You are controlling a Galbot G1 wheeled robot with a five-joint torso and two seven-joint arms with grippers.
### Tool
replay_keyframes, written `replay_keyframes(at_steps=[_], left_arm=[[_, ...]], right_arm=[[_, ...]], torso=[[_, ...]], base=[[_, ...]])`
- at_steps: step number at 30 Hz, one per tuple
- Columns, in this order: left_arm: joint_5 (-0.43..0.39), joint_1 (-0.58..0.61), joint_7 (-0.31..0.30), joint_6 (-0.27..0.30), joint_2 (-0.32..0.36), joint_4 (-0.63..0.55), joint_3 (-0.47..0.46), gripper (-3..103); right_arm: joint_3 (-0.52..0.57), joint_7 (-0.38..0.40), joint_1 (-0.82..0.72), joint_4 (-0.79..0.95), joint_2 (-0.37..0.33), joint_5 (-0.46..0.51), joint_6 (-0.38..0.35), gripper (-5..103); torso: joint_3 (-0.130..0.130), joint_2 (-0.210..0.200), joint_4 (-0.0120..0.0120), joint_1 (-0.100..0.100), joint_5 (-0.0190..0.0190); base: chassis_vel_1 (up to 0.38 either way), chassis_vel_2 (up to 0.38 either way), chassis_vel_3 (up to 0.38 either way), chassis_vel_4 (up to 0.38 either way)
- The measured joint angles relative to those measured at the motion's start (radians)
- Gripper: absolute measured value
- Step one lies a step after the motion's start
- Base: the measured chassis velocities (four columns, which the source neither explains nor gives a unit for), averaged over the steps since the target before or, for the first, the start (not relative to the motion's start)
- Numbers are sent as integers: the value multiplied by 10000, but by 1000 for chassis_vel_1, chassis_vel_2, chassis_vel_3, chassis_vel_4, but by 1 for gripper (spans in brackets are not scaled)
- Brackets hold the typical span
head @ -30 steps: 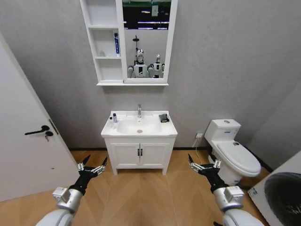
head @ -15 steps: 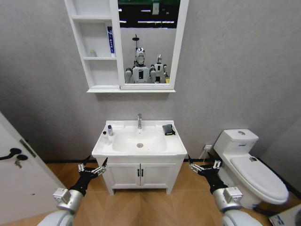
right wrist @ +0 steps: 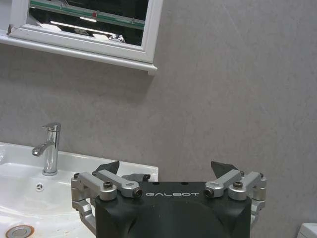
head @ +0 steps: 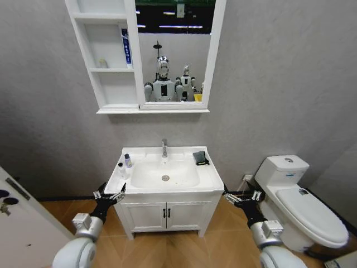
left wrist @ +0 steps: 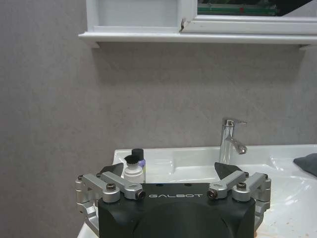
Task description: Move facial cleanser and shampoo from washbasin to cabinet, then wipe washbasin with towel.
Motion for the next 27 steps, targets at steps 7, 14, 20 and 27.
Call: replay_keyframes(at_steps=[7,14,20,27], left_arm=[[99,-1145,-372,139,373,1163,1071,100],[278,-3088,-1182,109,206,2922,1844,100],[649,-3975,-2129,258,7,4040,1703,100],[613,-4299,-2193,380,-39,4683,1598,100]], right_arm=[[179,81,113,-117,-146,169,-2,100],[214,278,379,-326,-140,224,3,100],[225,330,362,-393,-149,222,3,100],[246,394,444,-534,-197,301,9,100]], torso=[[3,-5,0,12,0],[3,-5,-1,11,1],[4,-5,0,12,1],[3,-5,1,10,1]], base=[[0,0,0,0],[0,0,0,0],[0,0,0,0],[0,0,0,0]])
